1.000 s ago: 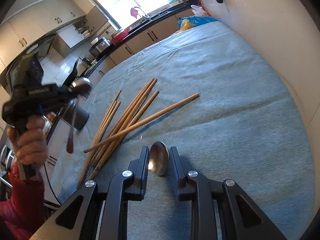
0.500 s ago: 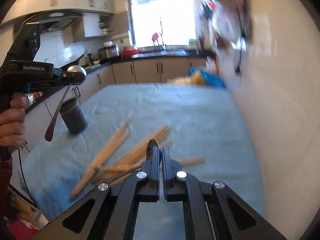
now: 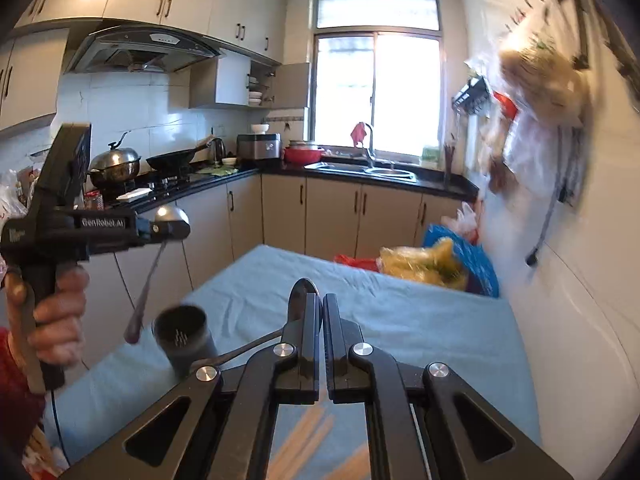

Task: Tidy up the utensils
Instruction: 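Carry the left tool's spoon over the black holder while the right tool carries its spoon there, then open the left tool to drop its spoon in the holder while the right tool releases its spoon, then move both tools back over the wooden chopstick pile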

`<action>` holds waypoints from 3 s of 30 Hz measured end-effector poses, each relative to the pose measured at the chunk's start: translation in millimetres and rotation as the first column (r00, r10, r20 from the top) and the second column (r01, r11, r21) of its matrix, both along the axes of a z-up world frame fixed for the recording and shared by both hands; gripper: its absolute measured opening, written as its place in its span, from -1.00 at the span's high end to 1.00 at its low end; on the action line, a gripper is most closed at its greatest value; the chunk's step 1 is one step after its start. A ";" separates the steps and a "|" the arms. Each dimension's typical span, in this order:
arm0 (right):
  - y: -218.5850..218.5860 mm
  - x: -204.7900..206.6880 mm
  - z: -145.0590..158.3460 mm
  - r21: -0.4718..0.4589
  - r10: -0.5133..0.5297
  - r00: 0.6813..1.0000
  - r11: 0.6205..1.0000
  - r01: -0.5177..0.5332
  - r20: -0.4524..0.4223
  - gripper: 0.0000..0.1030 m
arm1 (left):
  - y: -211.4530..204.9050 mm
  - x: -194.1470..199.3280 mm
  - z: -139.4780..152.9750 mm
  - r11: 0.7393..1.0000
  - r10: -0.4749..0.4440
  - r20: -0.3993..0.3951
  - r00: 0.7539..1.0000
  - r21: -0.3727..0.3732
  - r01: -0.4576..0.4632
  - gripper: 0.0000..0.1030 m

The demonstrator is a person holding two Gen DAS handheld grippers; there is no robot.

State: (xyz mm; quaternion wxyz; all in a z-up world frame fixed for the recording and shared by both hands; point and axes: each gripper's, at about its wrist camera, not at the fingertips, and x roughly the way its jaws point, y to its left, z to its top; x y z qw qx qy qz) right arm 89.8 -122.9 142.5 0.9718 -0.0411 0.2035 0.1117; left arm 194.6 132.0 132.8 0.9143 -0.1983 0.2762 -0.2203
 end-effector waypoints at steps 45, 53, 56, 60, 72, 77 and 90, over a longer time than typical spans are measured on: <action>122.3 69.0 -61.6 -0.127 0.122 0.983 0.982 -0.140 -0.137 0.90 | 77.1 -1.9 -87.1 0.981 0.092 -0.059 0.994 -0.167 -0.101 0.77; 106.5 53.8 -42.9 -0.045 0.131 0.984 0.989 -0.138 -0.123 0.90 | 76.0 -8.9 -76.4 0.982 0.093 -0.045 0.995 -0.164 -0.099 0.61; 96.8 44.3 -34.8 -0.005 0.133 0.984 0.991 -0.134 -0.117 0.90 | 75.7 -16.0 -70.6 0.982 0.092 -0.034 0.995 -0.164 -0.097 0.59; 78.3 21.1 -25.3 0.054 0.136 0.986 0.990 -0.131 -0.101 0.89 | 72.7 -33.7 -60.5 0.984 0.099 -0.004 0.995 -0.147 -0.098 0.48; -16.8 -56.9 -51.2 0.182 0.042 0.989 0.983 -0.015 -0.142 0.60 | -2.4 -133.6 -63.0 0.993 0.041 0.081 0.996 0.103 -0.049 0.09; -83.6 -83.3 -81.6 0.246 -0.067 0.970 0.961 0.126 -0.235 0.60 | -57.8 -161.2 -92.4 0.972 -0.051 0.022 0.998 0.231 0.045 -0.06; -201.3 -97.1 -137.6 0.464 -0.148 0.863 0.793 0.395 -0.483 0.59 | -111.5 -164.9 -131.3 0.929 -0.112 -0.153 0.982 0.335 0.158 -0.06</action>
